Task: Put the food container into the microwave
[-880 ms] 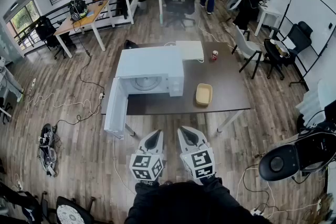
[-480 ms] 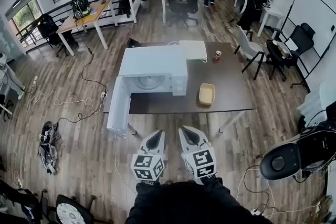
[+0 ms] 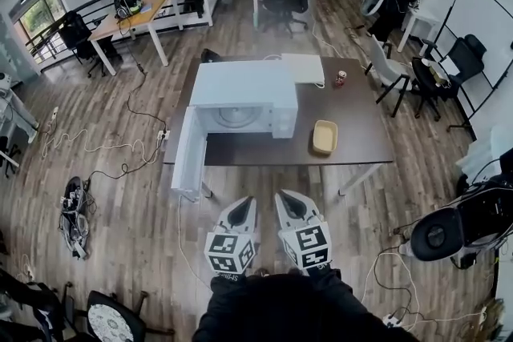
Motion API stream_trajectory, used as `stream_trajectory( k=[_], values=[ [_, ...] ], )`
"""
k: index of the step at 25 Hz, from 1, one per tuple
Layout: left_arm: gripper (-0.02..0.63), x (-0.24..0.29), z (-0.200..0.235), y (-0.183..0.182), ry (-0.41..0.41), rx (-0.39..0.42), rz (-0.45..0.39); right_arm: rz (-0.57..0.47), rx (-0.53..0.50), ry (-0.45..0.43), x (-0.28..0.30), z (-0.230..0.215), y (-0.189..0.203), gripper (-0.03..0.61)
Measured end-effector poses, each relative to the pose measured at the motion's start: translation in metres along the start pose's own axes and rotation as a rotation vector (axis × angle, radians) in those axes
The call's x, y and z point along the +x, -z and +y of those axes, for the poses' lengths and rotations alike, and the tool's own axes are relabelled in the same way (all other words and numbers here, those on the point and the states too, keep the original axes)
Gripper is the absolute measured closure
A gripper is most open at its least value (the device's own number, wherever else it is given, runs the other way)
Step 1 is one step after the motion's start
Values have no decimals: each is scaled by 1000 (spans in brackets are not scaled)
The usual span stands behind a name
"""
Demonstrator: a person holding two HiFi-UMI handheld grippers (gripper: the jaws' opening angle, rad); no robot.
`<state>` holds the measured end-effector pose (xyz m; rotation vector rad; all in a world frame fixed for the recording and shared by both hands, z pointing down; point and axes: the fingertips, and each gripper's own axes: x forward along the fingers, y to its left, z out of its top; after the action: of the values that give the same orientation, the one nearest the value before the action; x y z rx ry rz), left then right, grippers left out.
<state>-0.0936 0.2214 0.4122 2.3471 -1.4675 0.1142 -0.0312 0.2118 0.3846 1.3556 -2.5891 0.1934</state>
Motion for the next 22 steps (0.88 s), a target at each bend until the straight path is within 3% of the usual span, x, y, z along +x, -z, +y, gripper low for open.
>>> stream_trajectory(
  k=[13,22],
  values=[
    [580,-19,42,42,16,-57,84,115,6,10,22,48,42,555],
    [580,21,44,42,25,-69,106,151,20,32,40,12,51,554]
  ],
)
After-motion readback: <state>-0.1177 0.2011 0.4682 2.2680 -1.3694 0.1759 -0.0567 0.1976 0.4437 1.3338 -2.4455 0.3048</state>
